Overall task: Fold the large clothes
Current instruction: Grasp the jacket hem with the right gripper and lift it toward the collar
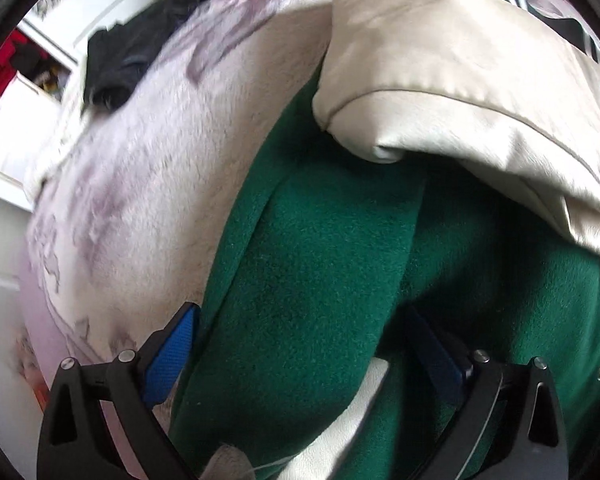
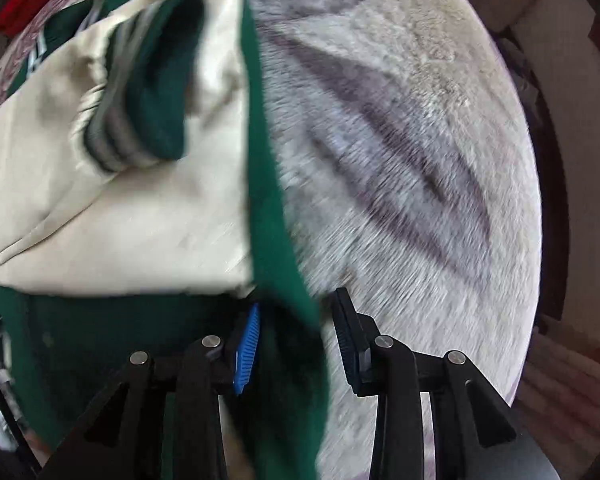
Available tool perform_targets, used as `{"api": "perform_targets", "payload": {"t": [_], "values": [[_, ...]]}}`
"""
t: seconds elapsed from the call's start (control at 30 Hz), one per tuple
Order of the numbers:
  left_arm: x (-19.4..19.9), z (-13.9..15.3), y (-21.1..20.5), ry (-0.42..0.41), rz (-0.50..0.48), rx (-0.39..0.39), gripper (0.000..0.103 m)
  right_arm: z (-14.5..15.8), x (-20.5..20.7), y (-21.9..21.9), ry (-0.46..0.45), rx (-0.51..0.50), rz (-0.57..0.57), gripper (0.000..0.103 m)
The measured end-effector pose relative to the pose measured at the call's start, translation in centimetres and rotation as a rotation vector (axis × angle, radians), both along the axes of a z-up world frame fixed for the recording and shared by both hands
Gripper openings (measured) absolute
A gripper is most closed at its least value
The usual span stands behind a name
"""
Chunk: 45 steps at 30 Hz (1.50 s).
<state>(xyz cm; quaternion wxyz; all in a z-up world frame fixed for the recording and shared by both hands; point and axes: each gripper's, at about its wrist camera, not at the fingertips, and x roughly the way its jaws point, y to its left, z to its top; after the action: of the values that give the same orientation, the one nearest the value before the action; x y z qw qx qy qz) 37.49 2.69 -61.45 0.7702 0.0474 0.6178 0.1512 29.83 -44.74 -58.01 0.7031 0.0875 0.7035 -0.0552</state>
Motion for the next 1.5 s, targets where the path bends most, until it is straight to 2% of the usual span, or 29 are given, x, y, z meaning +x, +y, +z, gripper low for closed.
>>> {"api": "perform_targets", "payload": {"t": [0.03, 0.13, 0.23, 0.3, 0.47, 0.53, 0.6, 0.67, 0.7, 0.73, 0.83, 0.93, 1.07, 1.13, 1.23, 1.27, 1.4, 1.5], "values": [[0.1, 0.3, -0.1, 0.023, -0.004, 0.007, 0.103, 1.1, -0.9, 1.1, 0.000, 0.045, -0.004, 0.039], [-0.8, 1.8, -1.0, 0.067, -0.026, 0.100, 0.103, 3.8, -4.0, 5.3, -0.005, 0.132, 0.010, 0.039], [-3.9, 3.9, -2.1, 0.071, -0.050, 0.101, 0.103, 3.8, -8.1, 10.6, 0.068, 0.304, -0.010, 0.039], [-6.2, 4.3, -2.9, 0.089, -0.070, 0.098, 0.103, 2.6, -10.8, 14.5, 0.124, 0.358, -0.003, 0.039], [-12.1, 2.5, -4.9, 0.177, -0.142, 0.131, 0.103, -2.3, -15.9, 21.9, 0.236, 0.367, -0.084, 0.039], [-13.1, 1.8, -4.2, 0.188, -0.138, 0.120, 0.103, -3.4, -17.0, 23.9, 0.237, 0.280, -0.058, 0.040], [-13.7, 1.6, -3.7, 0.183, -0.140, 0.109, 0.103, -3.7, -17.0, 25.6, 0.231, 0.218, -0.017, 0.047], [-14.0, 1.9, -3.7, 0.171, -0.158, 0.109, 0.103, -3.8, -17.6, 27.6, 0.217, 0.158, 0.023, 0.045], [-14.0, 1.9, -3.6, 0.168, -0.165, 0.107, 0.103, -3.8, -17.9, 27.9, 0.199, 0.138, 0.011, 0.041], [-14.1, 2.1, -3.7, 0.164, -0.173, 0.104, 0.103, -3.5, -18.3, 28.2, 0.184, 0.118, 0.001, 0.028], [-14.0, 3.0, -3.7, 0.138, -0.189, 0.090, 0.103, -2.3, -19.9, 27.5, 0.146, 0.200, -0.079, 0.013], [-14.2, 3.9, -2.9, 0.109, -0.183, 0.077, 0.103, -0.5, -20.7, 27.2, 0.102, 0.285, -0.094, 0.013], [-14.8, 4.6, -2.0, 0.103, -0.157, 0.059, 0.103, 1.4, -21.0, 29.6, 0.050, 0.335, -0.023, 0.013], [-15.2, 4.7, -1.8, 0.110, -0.157, 0.060, 0.103, 0.3, -21.0, 30.3, 0.097, 0.330, 0.026, 0.013], [-15.5, 5.0, -1.8, 0.127, -0.168, 0.059, 0.103, -1.2, -21.0, 28.8, 0.193, 0.383, -0.004, 0.013], [-15.5, 5.7, -1.9, 0.120, -0.174, 0.059, 0.103, -0.7, -20.7, 28.8, 0.205, 0.391, -0.004, 0.013], [-13.3, 9.3, -2.7, 0.075, -0.203, 0.056, 0.103, 4.2, -18.5, 26.5, 0.105, 0.363, 0.030, 0.014], [-8.3, 12.7, -4.0, 0.016, -0.209, 0.047, 0.103, 8.4, -16.2, 23.7, 0.023, 0.353, -0.016, 0.014]]}}
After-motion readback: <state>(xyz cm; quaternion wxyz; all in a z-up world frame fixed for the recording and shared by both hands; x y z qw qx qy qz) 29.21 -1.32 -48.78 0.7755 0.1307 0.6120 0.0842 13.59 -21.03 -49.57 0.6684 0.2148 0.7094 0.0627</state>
